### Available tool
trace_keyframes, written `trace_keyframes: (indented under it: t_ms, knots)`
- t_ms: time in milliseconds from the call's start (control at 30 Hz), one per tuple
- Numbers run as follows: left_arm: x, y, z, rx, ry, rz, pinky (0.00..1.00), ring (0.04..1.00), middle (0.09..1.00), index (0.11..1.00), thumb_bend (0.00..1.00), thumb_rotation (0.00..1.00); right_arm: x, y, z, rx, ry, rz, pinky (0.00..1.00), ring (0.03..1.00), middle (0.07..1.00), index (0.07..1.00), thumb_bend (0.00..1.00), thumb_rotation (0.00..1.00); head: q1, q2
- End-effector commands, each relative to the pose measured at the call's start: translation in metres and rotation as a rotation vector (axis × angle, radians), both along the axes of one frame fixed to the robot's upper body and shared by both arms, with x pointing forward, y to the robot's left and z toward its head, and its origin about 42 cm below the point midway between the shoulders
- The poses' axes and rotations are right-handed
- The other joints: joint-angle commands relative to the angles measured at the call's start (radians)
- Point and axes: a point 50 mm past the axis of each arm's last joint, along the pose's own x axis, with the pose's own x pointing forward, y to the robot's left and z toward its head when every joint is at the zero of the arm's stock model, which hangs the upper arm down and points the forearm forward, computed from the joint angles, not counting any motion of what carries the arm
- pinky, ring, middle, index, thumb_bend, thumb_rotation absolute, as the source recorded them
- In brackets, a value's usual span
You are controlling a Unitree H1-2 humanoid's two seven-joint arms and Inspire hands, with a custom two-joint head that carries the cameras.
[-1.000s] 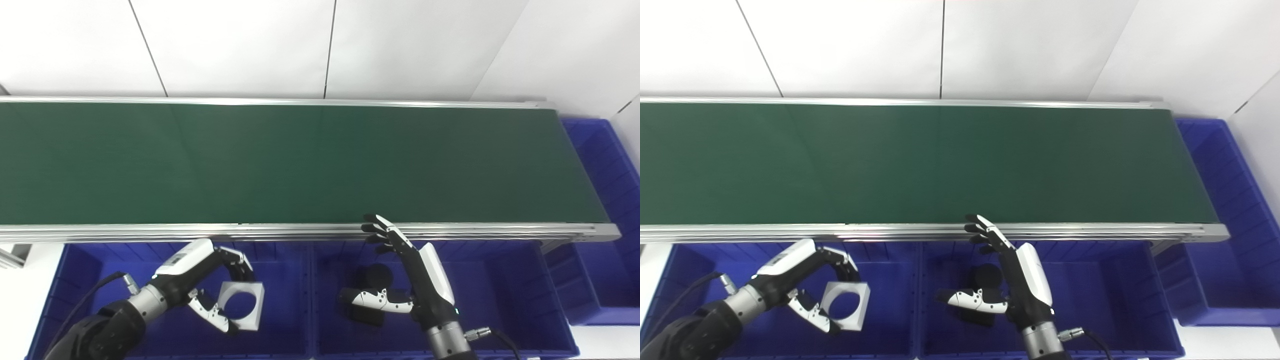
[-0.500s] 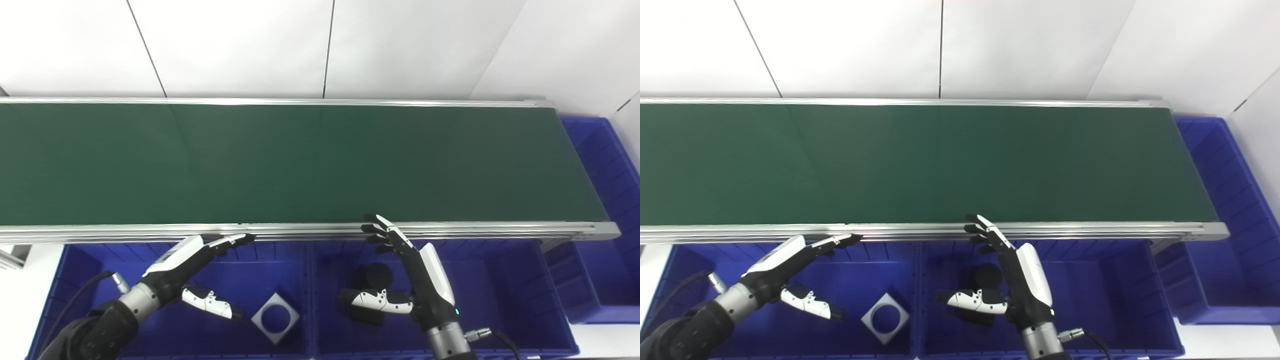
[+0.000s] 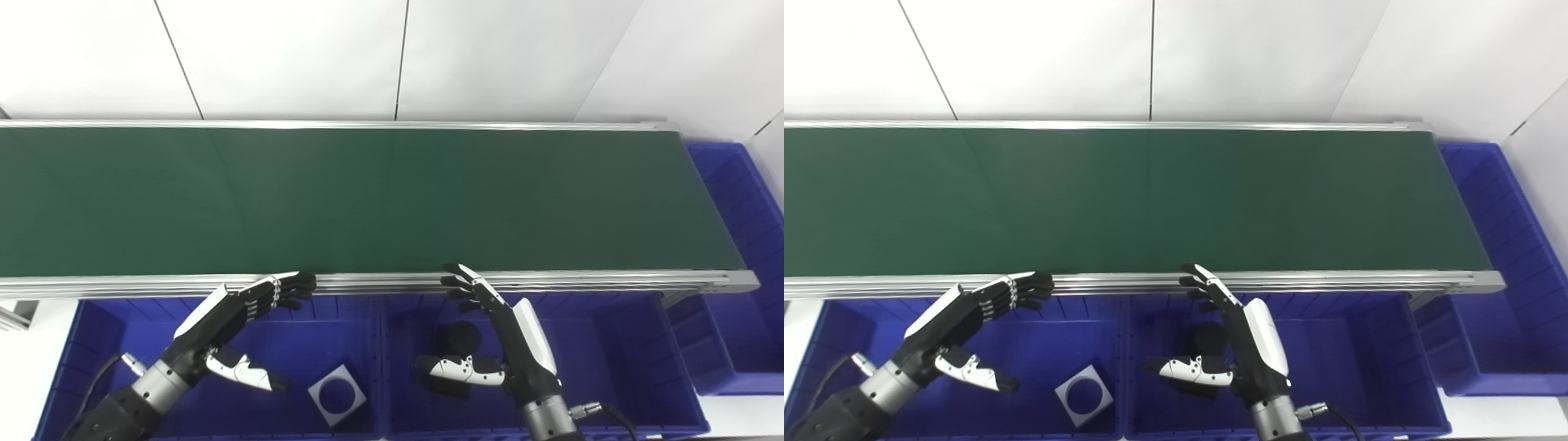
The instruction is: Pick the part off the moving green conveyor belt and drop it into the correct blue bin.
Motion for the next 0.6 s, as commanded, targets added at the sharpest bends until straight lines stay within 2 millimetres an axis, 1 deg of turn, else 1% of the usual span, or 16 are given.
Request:
trace_keyframes:
  t_ms: [0, 100, 133, 200, 233, 367, 567]
  knots:
    - [0.003, 0.001, 0.009, -0.042, -0.027, 0.012, 0.78, 0.821, 0.853, 0.852, 1.0, 0.23, 0.0, 0.003, 0.01, 0.007, -0.019, -0.002, 0.66, 0.734, 0.795, 0.859, 0.82, 0.38, 0.001, -0.001]
    - [0.002, -0.001, 0.007, -0.044, -0.026, 0.014, 0.79, 0.834, 0.866, 0.873, 1.0, 0.22, 0.0, 0.003, 0.011, 0.011, -0.017, 0.0, 0.65, 0.734, 0.794, 0.858, 0.82, 0.37, 0.001, -0.002]
    - [0.002, -0.001, 0.005, -0.042, -0.03, 0.014, 0.79, 0.836, 0.868, 0.877, 1.0, 0.22, -0.001, 0.003, 0.011, 0.014, -0.012, -0.002, 0.66, 0.735, 0.794, 0.858, 0.82, 0.36, 0.007, -0.01]
    - [0.002, -0.001, 0.003, -0.041, -0.035, 0.01, 0.8, 0.846, 0.882, 0.897, 1.0, 0.21, -0.001, 0.003, 0.011, 0.019, -0.005, -0.005, 0.66, 0.733, 0.794, 0.856, 0.83, 0.35, 0.018, -0.013]
    - [0.002, -0.001, 0.002, -0.042, -0.036, 0.007, 0.81, 0.862, 0.902, 0.925, 1.0, 0.21, -0.001, 0.003, 0.011, 0.022, -0.002, -0.006, 0.66, 0.732, 0.794, 0.855, 0.83, 0.34, 0.019, -0.014]
    - [0.002, -0.002, -0.003, -0.052, -0.048, 0.03, 0.82, 0.883, 0.935, 0.971, 1.0, 0.22, -0.002, 0.001, 0.01, 0.017, -0.01, 0.004, 0.66, 0.731, 0.794, 0.857, 0.82, 0.33, 0.03, -0.02]
    - [0.001, -0.004, -0.005, -0.04, -0.069, 0.051, 0.84, 0.903, 0.949, 0.978, 0.98, 0.24, -0.002, 0.0, 0.009, 0.026, -0.003, -0.005, 0.66, 0.731, 0.798, 0.856, 0.82, 0.31, 0.032, -0.025]
